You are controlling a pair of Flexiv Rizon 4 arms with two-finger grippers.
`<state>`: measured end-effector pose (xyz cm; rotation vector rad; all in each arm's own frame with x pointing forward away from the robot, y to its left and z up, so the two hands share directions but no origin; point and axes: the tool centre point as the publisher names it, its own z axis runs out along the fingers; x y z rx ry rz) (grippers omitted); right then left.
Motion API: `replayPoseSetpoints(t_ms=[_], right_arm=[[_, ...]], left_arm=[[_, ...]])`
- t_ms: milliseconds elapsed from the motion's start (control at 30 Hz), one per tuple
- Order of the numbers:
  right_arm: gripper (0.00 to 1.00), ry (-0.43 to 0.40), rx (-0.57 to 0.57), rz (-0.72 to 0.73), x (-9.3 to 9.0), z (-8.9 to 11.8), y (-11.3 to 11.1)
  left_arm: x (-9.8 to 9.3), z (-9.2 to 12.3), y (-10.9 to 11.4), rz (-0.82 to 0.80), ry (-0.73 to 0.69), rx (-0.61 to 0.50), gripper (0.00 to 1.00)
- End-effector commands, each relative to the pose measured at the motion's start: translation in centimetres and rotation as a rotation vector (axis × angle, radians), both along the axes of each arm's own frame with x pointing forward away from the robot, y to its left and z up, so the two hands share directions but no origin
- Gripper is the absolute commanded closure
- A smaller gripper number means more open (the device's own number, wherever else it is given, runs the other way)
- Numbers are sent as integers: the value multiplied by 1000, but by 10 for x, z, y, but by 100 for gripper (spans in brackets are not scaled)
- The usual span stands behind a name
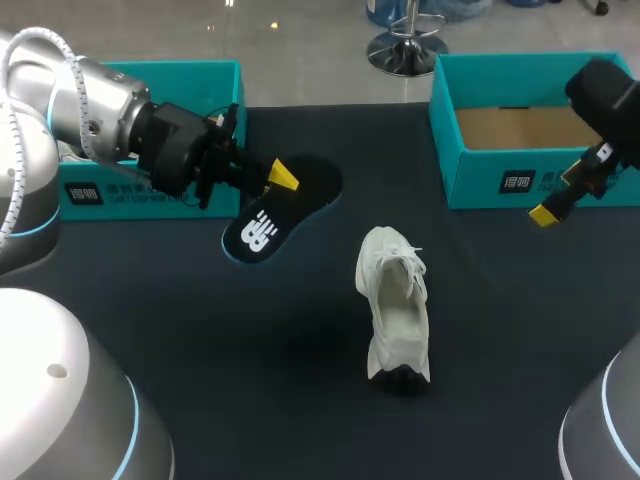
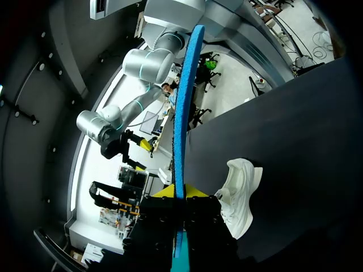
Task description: Take the shoe out of the shoebox, open the shoe tongue, remove and reinsert the insole, then place the shoe into the shoebox
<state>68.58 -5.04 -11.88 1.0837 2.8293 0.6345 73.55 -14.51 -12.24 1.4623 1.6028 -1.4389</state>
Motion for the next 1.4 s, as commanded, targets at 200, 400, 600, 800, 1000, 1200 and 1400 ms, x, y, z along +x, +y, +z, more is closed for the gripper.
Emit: replayPoseSetpoints(t_ms=[200, 400, 600, 800, 1000, 1200, 1400], right_arm=[[0, 9, -10, 3, 2, 3, 1], [0, 9, -10, 3, 2, 3, 1], [0, 9, -10, 3, 2, 3, 1], [0, 9, -10, 3, 2, 3, 1], [0, -4, 18, 74, -7, 3, -13], [0, 14, 23, 66, -18, 3, -23], [0, 14, 23, 66, -18, 3, -23]], left_arm=[[-1, 0, 0, 0, -1, 2, 100], [-21, -14, -6, 12, 62, 71, 100], [-46, -30, -13, 10, 134, 133, 100], [-69, -48, -21, -20, 207, 169, 100], [-87, -71, -34, -53, 337, 227, 100], [-101, -81, -47, -74, 363, 256, 100], [-114, -88, -66, -112, 297, 217, 100]])
